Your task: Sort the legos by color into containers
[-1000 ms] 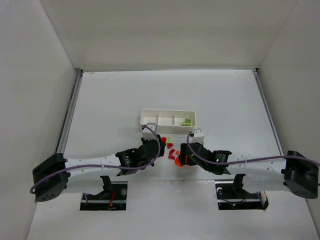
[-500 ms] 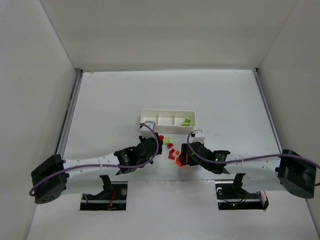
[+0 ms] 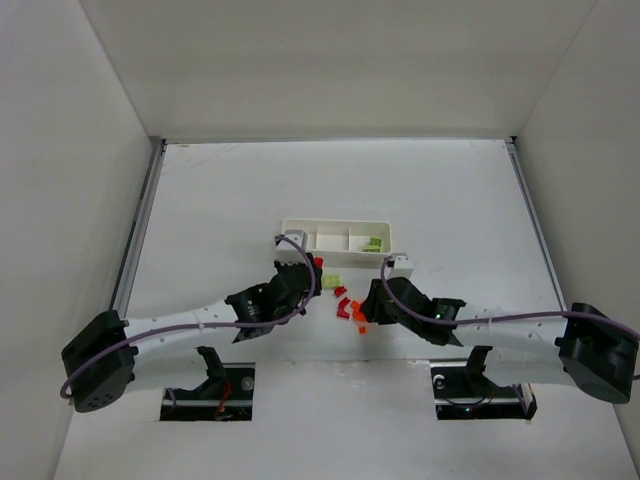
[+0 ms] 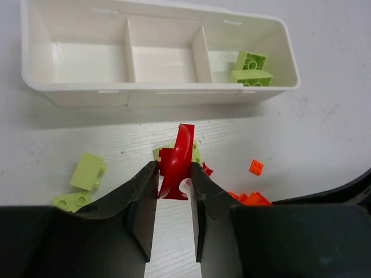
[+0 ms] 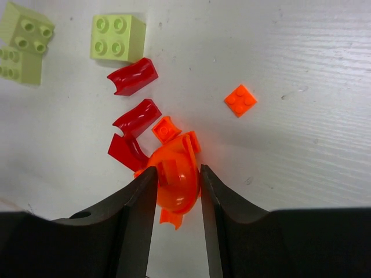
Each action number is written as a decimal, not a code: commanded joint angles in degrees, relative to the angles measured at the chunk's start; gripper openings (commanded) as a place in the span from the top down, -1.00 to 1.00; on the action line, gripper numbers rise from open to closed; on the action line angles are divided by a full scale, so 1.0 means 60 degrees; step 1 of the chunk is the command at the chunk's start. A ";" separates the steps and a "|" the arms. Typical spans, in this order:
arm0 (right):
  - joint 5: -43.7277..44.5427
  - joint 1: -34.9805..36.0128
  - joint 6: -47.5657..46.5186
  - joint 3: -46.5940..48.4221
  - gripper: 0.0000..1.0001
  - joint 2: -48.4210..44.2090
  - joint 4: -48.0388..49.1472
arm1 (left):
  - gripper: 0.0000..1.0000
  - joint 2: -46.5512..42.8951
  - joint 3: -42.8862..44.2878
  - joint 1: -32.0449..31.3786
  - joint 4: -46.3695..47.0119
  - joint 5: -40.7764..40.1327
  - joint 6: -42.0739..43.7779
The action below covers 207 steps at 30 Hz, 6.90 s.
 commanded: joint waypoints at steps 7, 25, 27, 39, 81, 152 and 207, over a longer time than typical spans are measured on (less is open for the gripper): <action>0.0045 -0.0429 -0.0417 -0.0013 0.19 -0.1264 -0.0281 | 0.54 0.0240 0.1133 0.1499 0.0295 0.0715 0.0355; 0.0513 -0.0459 -0.0168 -0.0159 -0.08 -0.0503 -0.0238 | 0.52 0.2773 0.2261 0.3932 0.1158 0.2356 0.0721; 0.0499 -0.0459 -0.0139 -0.0174 -0.04 -0.0459 -0.0223 | 0.50 0.3154 0.2509 0.4064 0.1261 0.2430 0.0838; 0.0279 -0.0459 -0.0110 -0.0174 0.25 -0.0254 -0.0150 | -0.03 0.3933 0.3141 0.4240 0.1188 0.2167 0.1014; 0.0645 -0.1938 -0.2732 0.5406 0.70 0.3787 0.0583 | 0.07 -0.2821 -0.2426 0.1619 -0.1052 0.0643 -0.0611; 0.0660 0.1021 0.0358 -0.0232 0.73 0.0582 0.0890 | 0.56 0.0250 0.1804 0.0739 -0.0118 0.0919 0.0705; 0.0514 -0.1952 -0.2365 0.3969 0.73 0.2527 0.1491 | -0.13 -0.0900 -0.0446 0.1297 0.0794 0.0469 0.0224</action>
